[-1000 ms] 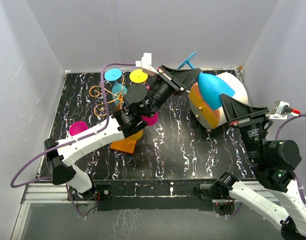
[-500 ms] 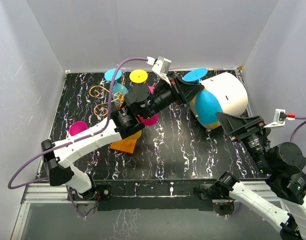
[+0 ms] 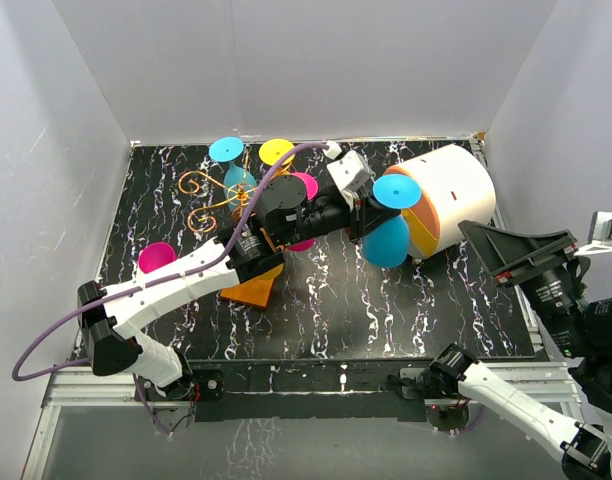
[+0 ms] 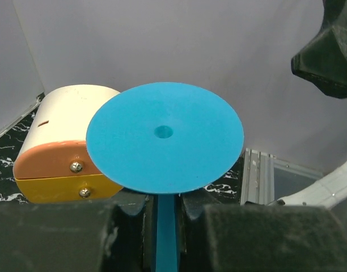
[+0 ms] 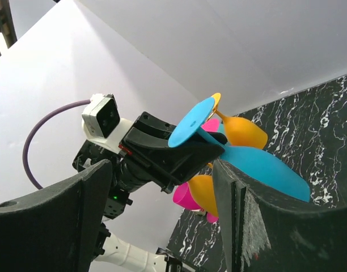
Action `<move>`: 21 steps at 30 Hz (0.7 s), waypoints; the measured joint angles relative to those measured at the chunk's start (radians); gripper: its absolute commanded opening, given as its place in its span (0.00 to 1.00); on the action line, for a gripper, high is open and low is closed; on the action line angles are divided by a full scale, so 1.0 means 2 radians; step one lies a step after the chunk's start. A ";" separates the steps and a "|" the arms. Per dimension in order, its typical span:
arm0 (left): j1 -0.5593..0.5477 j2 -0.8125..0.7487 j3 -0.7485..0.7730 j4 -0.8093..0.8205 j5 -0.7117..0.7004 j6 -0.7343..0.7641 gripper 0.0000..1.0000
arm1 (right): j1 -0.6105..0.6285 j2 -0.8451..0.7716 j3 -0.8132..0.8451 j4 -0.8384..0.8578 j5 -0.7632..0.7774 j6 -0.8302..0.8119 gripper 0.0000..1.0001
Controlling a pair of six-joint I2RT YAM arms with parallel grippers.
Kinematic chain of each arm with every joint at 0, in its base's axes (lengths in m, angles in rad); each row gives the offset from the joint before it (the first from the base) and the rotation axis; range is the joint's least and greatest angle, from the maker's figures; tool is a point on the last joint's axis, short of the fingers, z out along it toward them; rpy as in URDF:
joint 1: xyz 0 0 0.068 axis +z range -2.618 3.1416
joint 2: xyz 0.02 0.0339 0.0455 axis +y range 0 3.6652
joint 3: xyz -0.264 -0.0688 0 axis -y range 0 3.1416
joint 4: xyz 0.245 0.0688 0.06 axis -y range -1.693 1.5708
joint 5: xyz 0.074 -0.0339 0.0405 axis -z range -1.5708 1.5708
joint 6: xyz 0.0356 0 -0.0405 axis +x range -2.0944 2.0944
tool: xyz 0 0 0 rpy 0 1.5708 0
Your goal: Place the wine glass upside down on the wine glass rack
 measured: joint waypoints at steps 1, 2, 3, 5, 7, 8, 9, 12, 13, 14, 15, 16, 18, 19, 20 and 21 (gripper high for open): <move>0.000 0.000 -0.003 0.002 0.009 0.008 0.00 | 0.000 0.003 0.000 0.000 -0.004 0.005 0.67; 0.000 0.000 -0.006 0.003 0.017 0.014 0.00 | 0.000 0.008 0.000 0.000 -0.007 0.010 0.66; 0.000 0.000 -0.009 0.005 0.027 0.022 0.00 | 0.000 0.014 0.001 0.000 -0.011 0.017 0.65; 0.000 0.000 -0.014 0.007 0.046 0.035 0.00 | 0.000 0.029 0.003 -0.001 -0.017 0.033 0.63; 0.000 0.000 -0.016 0.008 0.063 0.048 0.00 | 0.000 0.045 0.008 -0.006 -0.019 0.050 0.60; 0.000 -0.001 -0.016 0.009 0.070 0.054 0.00 | 0.000 0.054 0.012 -0.011 -0.019 0.057 0.59; 0.000 -0.001 -0.017 0.012 0.077 0.060 0.00 | 0.000 0.063 0.015 -0.015 -0.019 0.064 0.58; 0.000 -0.006 -0.027 0.022 0.092 0.073 0.00 | 0.000 0.078 0.016 -0.028 -0.018 0.084 0.55; 0.000 -0.008 -0.031 0.026 0.097 0.077 0.00 | 0.000 0.080 0.016 -0.034 -0.018 0.089 0.52; 0.000 -0.010 -0.035 0.027 0.101 0.081 0.00 | 0.000 0.082 0.015 -0.037 -0.018 0.095 0.51; 0.000 -0.011 -0.038 0.031 0.105 0.086 0.00 | 0.000 0.083 0.014 -0.040 -0.018 0.101 0.50; 0.000 -0.012 -0.040 0.033 0.108 0.089 0.00 | 0.000 0.083 0.013 -0.040 -0.018 0.103 0.47; 0.000 -0.012 -0.044 0.037 0.113 0.095 0.00 | 0.000 0.083 0.012 -0.041 -0.018 0.111 0.43; 0.000 -0.012 -0.045 0.038 0.115 0.097 0.00 | 0.000 0.083 0.010 -0.040 -0.018 0.113 0.41; 0.000 -0.012 -0.047 0.039 0.117 0.099 0.00 | 0.000 0.082 0.009 -0.040 -0.018 0.115 0.39; 0.000 -0.012 -0.048 0.040 0.118 0.101 0.00 | 0.000 0.082 0.006 -0.040 -0.018 0.117 0.37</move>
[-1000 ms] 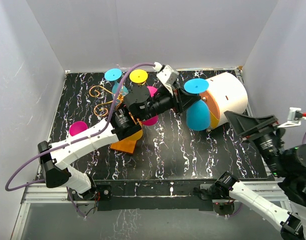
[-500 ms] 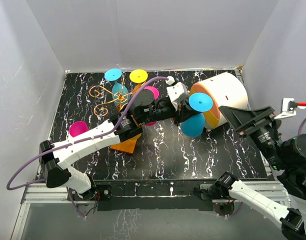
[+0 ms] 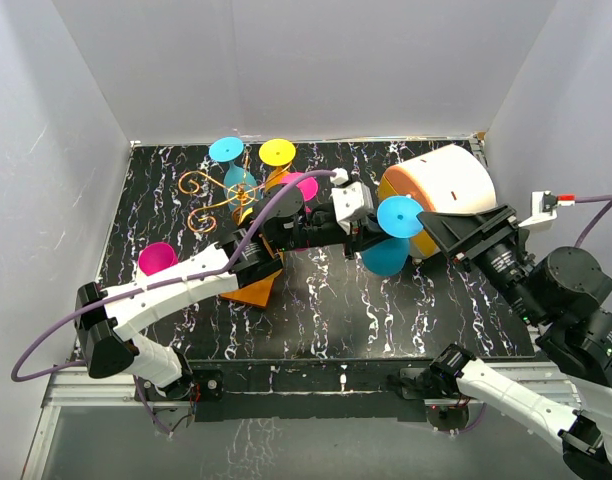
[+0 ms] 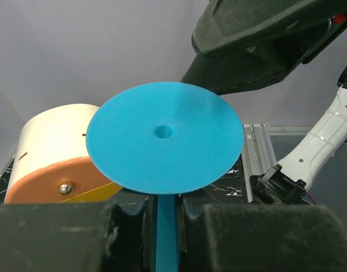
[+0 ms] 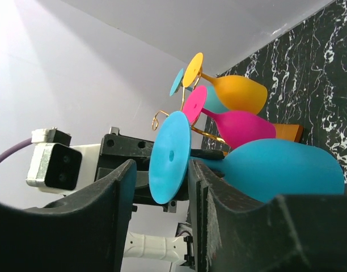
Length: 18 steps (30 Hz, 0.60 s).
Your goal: Place the wine glass upside down on the wine glass rack
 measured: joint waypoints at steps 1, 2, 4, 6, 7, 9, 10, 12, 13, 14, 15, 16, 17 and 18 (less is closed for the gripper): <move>0.001 0.000 -0.001 0.002 0.001 0.002 0.00 | 0.000 0.000 -0.003 -0.001 0.000 0.002 0.35; 0.001 -0.001 -0.002 0.006 0.003 0.003 0.00 | 0.000 0.000 -0.007 0.001 -0.001 0.006 0.34; 0.001 -0.002 -0.004 0.007 0.007 0.006 0.00 | 0.000 0.000 -0.015 0.002 -0.002 0.011 0.31; 0.001 -0.002 -0.006 0.010 0.013 0.008 0.00 | 0.000 0.000 -0.023 0.003 -0.004 0.014 0.25; 0.001 -0.002 -0.007 0.011 0.015 0.009 0.00 | 0.000 0.000 -0.026 0.004 -0.006 0.016 0.22; 0.001 -0.003 -0.011 0.017 0.019 0.010 0.00 | 0.000 0.000 -0.032 0.006 -0.009 0.022 0.13; 0.001 -0.003 -0.013 0.020 0.021 0.010 0.00 | 0.000 0.000 -0.034 0.006 -0.010 0.023 0.07; 0.001 -0.005 -0.018 0.022 0.023 0.009 0.05 | 0.000 -0.003 -0.043 0.015 -0.012 0.031 0.00; 0.001 -0.006 -0.020 0.025 0.022 0.009 0.17 | 0.000 -0.006 -0.048 0.020 -0.013 0.038 0.00; 0.001 -0.008 -0.023 0.028 0.021 0.006 0.28 | 0.000 -0.009 -0.053 0.023 -0.014 0.047 0.00; 0.001 -0.010 -0.025 0.029 0.020 0.002 0.38 | 0.000 -0.013 -0.059 0.029 -0.015 0.055 0.00; 0.001 -0.012 -0.025 0.028 0.017 -0.006 0.47 | 0.001 -0.017 -0.062 0.033 -0.015 0.062 0.00; 0.001 -0.014 -0.025 0.026 0.015 -0.010 0.51 | 0.000 -0.020 -0.063 0.034 -0.012 0.064 0.00; 0.001 -0.017 -0.025 0.023 0.013 -0.021 0.53 | 0.000 -0.024 -0.064 0.033 -0.004 0.065 0.00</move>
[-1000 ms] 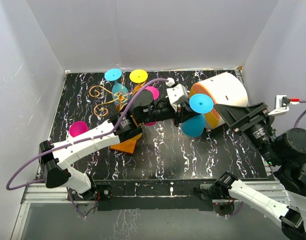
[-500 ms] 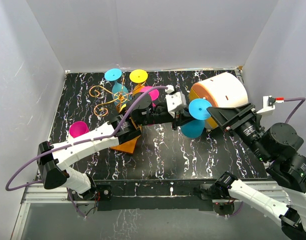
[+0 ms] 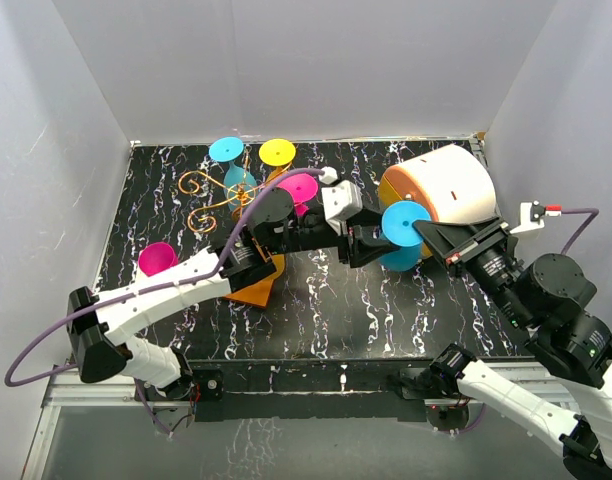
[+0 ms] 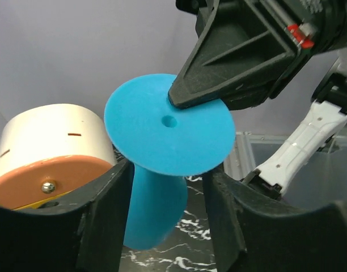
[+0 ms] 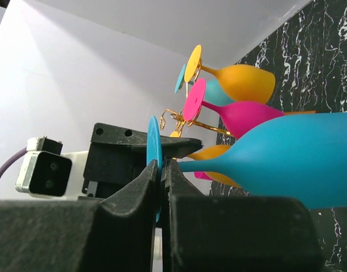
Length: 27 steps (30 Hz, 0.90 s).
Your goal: Place the wine glass upside down on the wine glass rack
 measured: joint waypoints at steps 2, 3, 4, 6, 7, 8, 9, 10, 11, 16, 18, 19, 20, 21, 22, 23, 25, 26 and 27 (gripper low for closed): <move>0.000 -0.009 0.000 -0.005 -0.005 -0.027 0.56 | 0.000 -0.006 -0.001 -0.003 0.009 0.002 0.00; 0.000 -0.015 0.000 -0.008 -0.007 -0.044 0.57 | 0.000 -0.010 -0.001 -0.003 0.014 0.004 0.00; 0.000 -0.022 0.000 -0.011 -0.008 -0.060 0.59 | 0.000 -0.013 -0.001 -0.003 0.020 0.005 0.00; 0.000 -0.034 0.000 -0.016 -0.009 -0.098 0.60 | 0.000 -0.019 -0.001 -0.003 0.029 0.006 0.00; 0.000 -0.039 0.000 -0.016 -0.009 -0.117 0.60 | 0.000 -0.022 -0.001 -0.003 0.033 0.006 0.00; 0.000 -0.044 0.000 -0.015 -0.008 -0.142 0.61 | 0.000 -0.023 -0.001 -0.003 0.037 0.006 0.00; 0.000 -0.047 0.000 -0.013 -0.008 -0.169 0.61 | 0.000 -0.025 -0.001 -0.003 0.040 0.006 0.00; 0.000 -0.050 0.000 -0.009 -0.007 -0.198 0.61 | 0.000 -0.026 -0.001 -0.003 0.042 0.005 0.00; 0.000 -0.051 0.000 -0.004 -0.008 -0.228 0.60 | 0.000 -0.027 -0.001 -0.003 0.044 0.003 0.00; 0.000 -0.046 0.016 -0.041 -0.039 -0.358 0.59 | 0.000 -0.029 -0.001 0.000 0.042 -0.015 0.00; 0.000 -0.033 0.046 -0.081 -0.061 -0.393 0.58 | 0.000 -0.029 -0.002 0.002 0.038 -0.022 0.00; 0.000 -0.027 0.060 -0.095 -0.069 -0.406 0.57 | 0.000 -0.029 -0.002 0.003 0.035 -0.026 0.00; 0.000 -0.022 0.068 -0.103 -0.077 -0.419 0.57 | 0.000 -0.030 -0.003 0.005 0.032 -0.029 0.00; 0.000 -0.021 0.071 -0.108 -0.082 -0.431 0.56 | 0.000 -0.031 -0.005 0.008 0.030 -0.031 0.00; 0.000 -0.021 0.071 -0.112 -0.087 -0.441 0.55 | 0.000 -0.032 -0.006 0.009 0.028 -0.033 0.00; 0.000 -0.021 0.071 -0.113 -0.091 -0.450 0.54 | 0.000 -0.034 -0.008 0.011 0.026 -0.035 0.00; 0.000 -0.021 0.071 -0.119 -0.096 -0.463 0.52 | 0.000 -0.035 -0.009 0.011 0.021 -0.039 0.00; 0.000 -0.021 0.071 -0.122 -0.099 -0.469 0.52 | 0.000 -0.035 -0.009 0.012 0.018 -0.042 0.00; 0.000 -0.021 0.071 -0.125 -0.103 -0.474 0.51 | 0.000 -0.035 -0.009 0.013 0.015 -0.043 0.00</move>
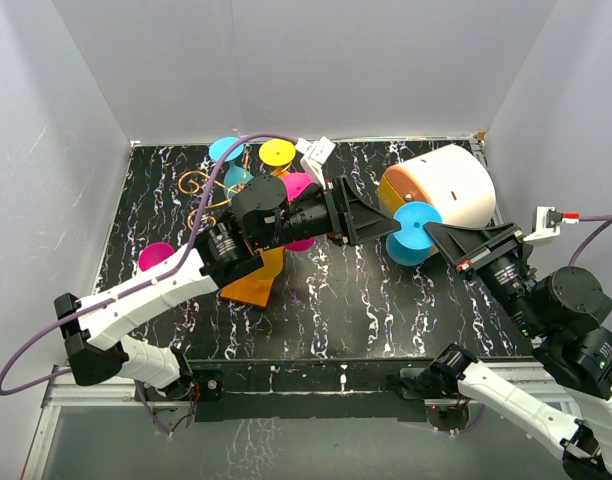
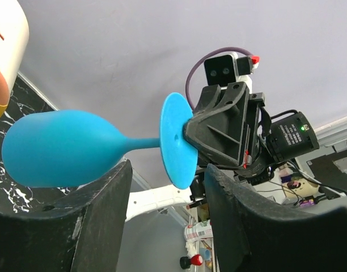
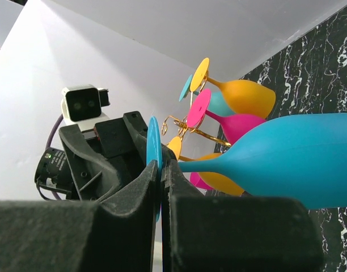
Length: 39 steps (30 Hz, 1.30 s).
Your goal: Place the wine glass upside down on the wine glass rack
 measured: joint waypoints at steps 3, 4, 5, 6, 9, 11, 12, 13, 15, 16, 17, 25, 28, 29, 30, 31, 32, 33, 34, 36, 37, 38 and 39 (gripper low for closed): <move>0.000 0.002 0.000 -0.005 -0.005 -0.012 0.47 | 0.000 0.000 0.000 0.004 -0.010 -0.004 0.00; 0.000 0.003 0.002 -0.006 -0.005 -0.014 0.44 | 0.000 0.000 0.000 0.006 -0.013 -0.005 0.00; 0.000 0.006 0.005 -0.006 -0.005 -0.017 0.41 | 0.000 0.000 -0.001 0.009 -0.017 -0.006 0.00; 0.000 0.010 0.008 -0.006 -0.005 -0.020 0.38 | 0.000 0.000 -0.001 0.012 -0.019 -0.008 0.00; 0.000 0.019 0.012 -0.006 -0.002 -0.026 0.31 | 0.000 0.001 -0.001 0.017 -0.028 -0.012 0.00; 0.000 0.024 0.014 -0.006 0.002 -0.030 0.23 | 0.000 0.002 -0.002 0.017 -0.028 -0.015 0.00; 0.000 0.026 0.016 -0.005 0.004 -0.033 0.18 | -0.001 0.003 -0.003 0.017 -0.028 -0.015 0.00; 0.000 0.026 0.016 -0.005 0.006 -0.036 0.11 | -0.001 0.004 -0.005 0.018 -0.029 -0.016 0.00; 0.000 0.026 0.016 -0.003 0.010 -0.041 0.00 | -0.001 0.006 -0.008 0.019 -0.033 -0.015 0.00; 0.000 0.026 0.016 -0.001 0.011 -0.044 0.00 | -0.001 0.007 -0.009 0.019 -0.034 -0.016 0.00; 0.000 0.026 0.016 0.002 0.013 -0.048 0.00 | -0.001 0.007 -0.009 0.020 -0.034 -0.015 0.00; 0.002 0.027 0.022 0.020 0.027 -0.059 0.00 | -0.001 0.007 -0.009 0.031 -0.034 -0.017 0.54; 0.007 0.039 0.049 0.020 0.040 -0.056 0.00 | -0.001 0.007 -0.007 0.032 -0.033 -0.025 0.70; 0.010 0.042 0.060 0.020 0.046 -0.054 0.00 | -0.001 0.007 -0.006 0.033 -0.033 -0.027 0.73; 0.015 0.046 0.072 0.019 0.052 -0.049 0.00 | -0.001 0.007 -0.006 0.035 -0.033 -0.032 0.76; 0.021 0.051 0.088 0.013 0.055 -0.042 0.00 | -0.001 0.006 -0.006 0.038 -0.031 -0.038 0.78; 0.029 0.057 0.109 0.004 0.056 -0.031 0.00 | -0.001 0.003 -0.006 0.041 -0.030 -0.042 0.79; 0.040 0.065 0.132 -0.006 0.058 -0.022 0.00 | -0.001 -0.002 -0.006 0.044 -0.026 -0.047 0.79; 0.052 0.071 0.153 -0.012 0.058 -0.017 0.00 | -0.001 -0.006 -0.006 0.047 -0.023 -0.051 0.79; 0.082 0.075 0.179 -0.020 0.061 -0.009 0.00 | -0.001 -0.019 -0.006 0.051 -0.016 -0.058 0.80; 0.102 0.075 0.189 -0.026 0.063 -0.006 0.00 | -0.001 -0.026 -0.006 0.052 -0.012 -0.061 0.80; 0.121 0.075 0.199 -0.030 0.064 -0.005 0.00 | -0.001 -0.032 -0.005 0.053 -0.009 -0.063 0.79; 0.139 0.076 0.208 -0.034 0.065 -0.003 0.00 | -0.001 -0.035 -0.005 0.053 -0.006 -0.065 0.79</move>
